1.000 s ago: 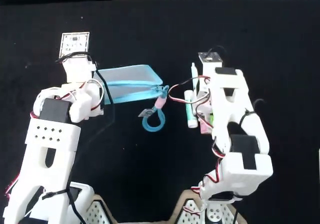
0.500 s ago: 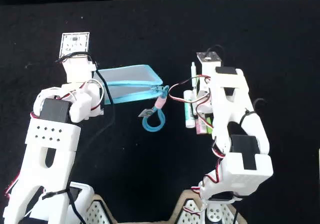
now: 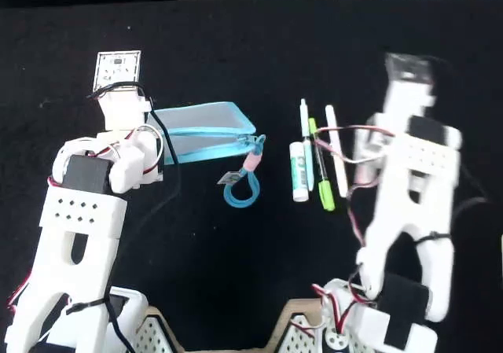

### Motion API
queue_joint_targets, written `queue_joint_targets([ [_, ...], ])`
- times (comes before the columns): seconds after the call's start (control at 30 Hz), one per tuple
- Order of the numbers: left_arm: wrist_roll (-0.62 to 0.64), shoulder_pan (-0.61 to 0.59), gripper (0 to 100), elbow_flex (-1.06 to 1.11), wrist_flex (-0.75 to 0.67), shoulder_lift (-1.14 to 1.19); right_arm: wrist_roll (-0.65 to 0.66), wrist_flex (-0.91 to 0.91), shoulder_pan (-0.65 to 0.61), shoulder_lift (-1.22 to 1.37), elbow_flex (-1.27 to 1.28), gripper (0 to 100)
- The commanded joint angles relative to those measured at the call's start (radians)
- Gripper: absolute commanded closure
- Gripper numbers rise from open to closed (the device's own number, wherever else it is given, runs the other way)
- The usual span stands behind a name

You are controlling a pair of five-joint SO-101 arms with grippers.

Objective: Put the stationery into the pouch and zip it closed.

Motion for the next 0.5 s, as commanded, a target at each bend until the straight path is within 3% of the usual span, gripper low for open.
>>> queue_joint_targets([
  [0.0, 0.015, 0.004, 97, 0.033, -0.006, 0.003, 0.089, -0.011, 0.11, -0.018, -0.027, 98.7],
  [0.23, 0.017, 0.004, 97, 0.033, -0.006, 0.003, 0.123, -0.101, 0.29, 0.174, -0.03, 98.5],
  [0.47, 0.017, 0.004, 97, 0.033, -0.006, 0.003, 0.124, -0.149, 0.33, 0.352, -0.03, 88.8],
])
